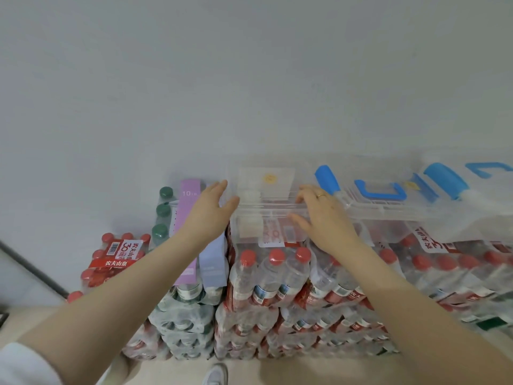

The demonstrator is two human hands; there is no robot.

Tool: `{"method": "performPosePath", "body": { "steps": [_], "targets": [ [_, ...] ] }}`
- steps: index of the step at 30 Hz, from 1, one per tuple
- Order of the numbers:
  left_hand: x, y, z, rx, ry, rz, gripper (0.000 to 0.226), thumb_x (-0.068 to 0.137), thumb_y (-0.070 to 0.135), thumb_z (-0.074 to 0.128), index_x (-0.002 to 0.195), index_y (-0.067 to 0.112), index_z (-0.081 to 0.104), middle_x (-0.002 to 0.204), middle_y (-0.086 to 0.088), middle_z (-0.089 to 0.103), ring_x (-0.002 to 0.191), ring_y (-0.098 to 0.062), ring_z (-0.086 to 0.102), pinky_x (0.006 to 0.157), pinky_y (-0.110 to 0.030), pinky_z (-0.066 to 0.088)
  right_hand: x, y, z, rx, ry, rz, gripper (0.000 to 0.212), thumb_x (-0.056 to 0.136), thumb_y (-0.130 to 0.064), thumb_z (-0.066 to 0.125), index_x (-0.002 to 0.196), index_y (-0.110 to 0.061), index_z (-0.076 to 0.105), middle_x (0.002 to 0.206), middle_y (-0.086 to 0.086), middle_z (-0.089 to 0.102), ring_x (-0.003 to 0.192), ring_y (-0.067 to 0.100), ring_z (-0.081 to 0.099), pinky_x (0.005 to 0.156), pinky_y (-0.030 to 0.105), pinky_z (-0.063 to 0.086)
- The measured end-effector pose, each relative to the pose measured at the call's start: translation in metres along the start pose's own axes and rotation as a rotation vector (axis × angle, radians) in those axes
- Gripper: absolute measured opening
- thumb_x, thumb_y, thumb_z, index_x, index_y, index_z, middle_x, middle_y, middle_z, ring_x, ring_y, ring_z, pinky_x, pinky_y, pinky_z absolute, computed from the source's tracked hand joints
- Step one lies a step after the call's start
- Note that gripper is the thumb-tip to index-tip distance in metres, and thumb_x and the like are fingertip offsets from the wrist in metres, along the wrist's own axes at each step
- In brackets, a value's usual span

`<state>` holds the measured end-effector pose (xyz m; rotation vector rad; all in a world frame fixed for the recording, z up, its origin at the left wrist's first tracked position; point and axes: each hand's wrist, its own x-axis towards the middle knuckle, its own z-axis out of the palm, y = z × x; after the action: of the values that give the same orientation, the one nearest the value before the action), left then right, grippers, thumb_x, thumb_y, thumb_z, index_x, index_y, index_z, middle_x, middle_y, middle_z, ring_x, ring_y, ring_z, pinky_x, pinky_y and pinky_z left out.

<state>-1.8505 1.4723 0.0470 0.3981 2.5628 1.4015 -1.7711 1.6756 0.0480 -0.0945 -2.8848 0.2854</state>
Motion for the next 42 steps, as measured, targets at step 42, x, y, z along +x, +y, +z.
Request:
{"method": "performPosePath", "body": {
  "steps": [42],
  "targets": [
    [0.023, -0.048, 0.007, 0.81, 0.264, 1.081, 0.025, 0.089, 0.02, 0.053, 0.101, 0.009, 0.072, 0.1, -0.005, 0.073, 0.089, -0.02, 0.07, 0.081, -0.033, 0.054, -0.003, 0.03, 0.03, -0.407, 0.239, -0.301, 0.045, 0.069, 0.01, 0.052, 0.108, -0.006, 0.067, 0.106, 0.02, 0.069, 0.092, 0.031, 0.068, 0.08, 0.041, 0.054]
  ]
}}
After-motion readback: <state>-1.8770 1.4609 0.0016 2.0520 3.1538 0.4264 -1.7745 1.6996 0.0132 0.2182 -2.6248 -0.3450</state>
